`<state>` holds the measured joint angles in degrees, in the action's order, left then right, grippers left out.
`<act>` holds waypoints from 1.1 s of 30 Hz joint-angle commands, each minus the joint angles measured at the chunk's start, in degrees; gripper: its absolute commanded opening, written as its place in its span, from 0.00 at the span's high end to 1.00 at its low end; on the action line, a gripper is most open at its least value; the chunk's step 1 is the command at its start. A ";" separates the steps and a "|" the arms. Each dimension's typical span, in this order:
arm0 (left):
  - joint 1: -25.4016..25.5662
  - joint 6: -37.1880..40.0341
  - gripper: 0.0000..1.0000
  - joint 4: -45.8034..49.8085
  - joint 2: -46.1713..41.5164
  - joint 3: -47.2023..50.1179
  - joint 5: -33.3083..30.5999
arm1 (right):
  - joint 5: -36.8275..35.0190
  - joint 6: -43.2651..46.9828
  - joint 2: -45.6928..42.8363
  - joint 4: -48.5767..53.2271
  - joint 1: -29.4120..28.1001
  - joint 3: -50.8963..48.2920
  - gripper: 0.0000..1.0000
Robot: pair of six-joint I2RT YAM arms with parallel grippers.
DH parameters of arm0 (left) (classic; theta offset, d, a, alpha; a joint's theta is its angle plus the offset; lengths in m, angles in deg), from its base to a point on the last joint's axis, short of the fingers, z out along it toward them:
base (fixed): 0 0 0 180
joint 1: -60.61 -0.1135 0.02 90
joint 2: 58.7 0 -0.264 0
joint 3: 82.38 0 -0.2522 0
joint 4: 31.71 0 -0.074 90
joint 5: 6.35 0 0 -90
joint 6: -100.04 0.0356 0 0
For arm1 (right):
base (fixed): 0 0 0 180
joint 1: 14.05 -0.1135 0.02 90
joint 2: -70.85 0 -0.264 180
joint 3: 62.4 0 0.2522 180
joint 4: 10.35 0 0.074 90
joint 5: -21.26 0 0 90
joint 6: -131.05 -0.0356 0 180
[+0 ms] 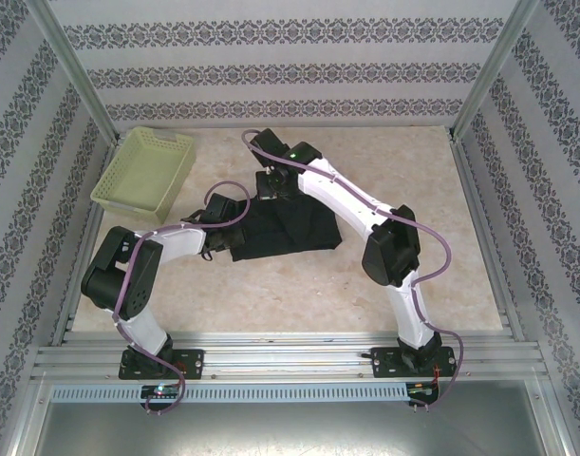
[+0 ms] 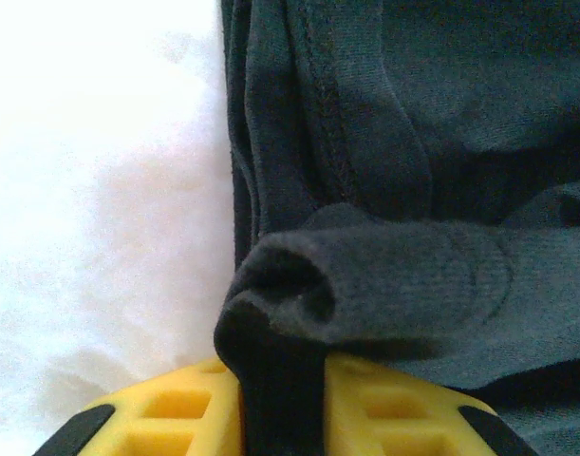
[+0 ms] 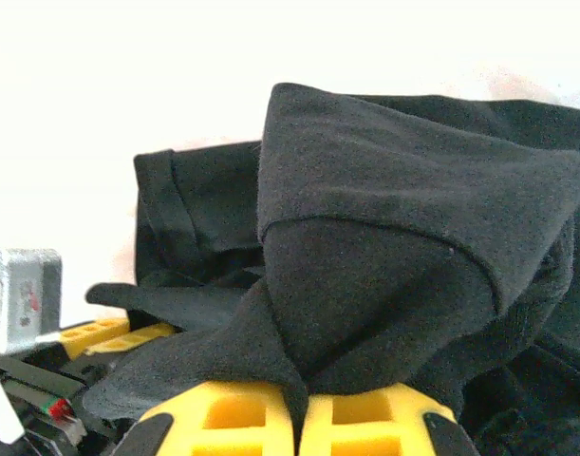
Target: Fold the inside-out t-shirt
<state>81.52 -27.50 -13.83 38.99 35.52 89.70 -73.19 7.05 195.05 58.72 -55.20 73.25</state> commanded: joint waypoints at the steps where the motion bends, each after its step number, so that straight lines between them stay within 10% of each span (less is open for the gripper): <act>1: 2.74 -0.85 0.77 -7.44 2.96 2.11 9.93 | 2.17 -3.54 1.27 -4.06 -0.52 1.60 1.00; 11: 2.70 -0.70 0.74 -7.96 1.09 3.61 9.31 | 6.37 -6.19 4.65 -7.25 -1.40 2.31 0.98; 19: 0.99 -0.79 0.58 -3.44 -9.85 8.17 0.93 | 3.86 0.41 -0.63 -3.08 -2.14 4.57 0.48; 25: 1.49 1.49 0.56 3.92 -18.73 8.09 -4.77 | -4.54 5.47 -14.68 -9.47 1.43 -11.89 0.41; 33: 14.16 8.77 0.47 16.07 -15.67 -8.70 -18.63 | 5.86 3.64 -17.44 -21.56 13.75 -29.06 0.43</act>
<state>92.43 -23.05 -4.32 20.37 32.79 78.68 -71.27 11.03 174.72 41.93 -43.35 48.18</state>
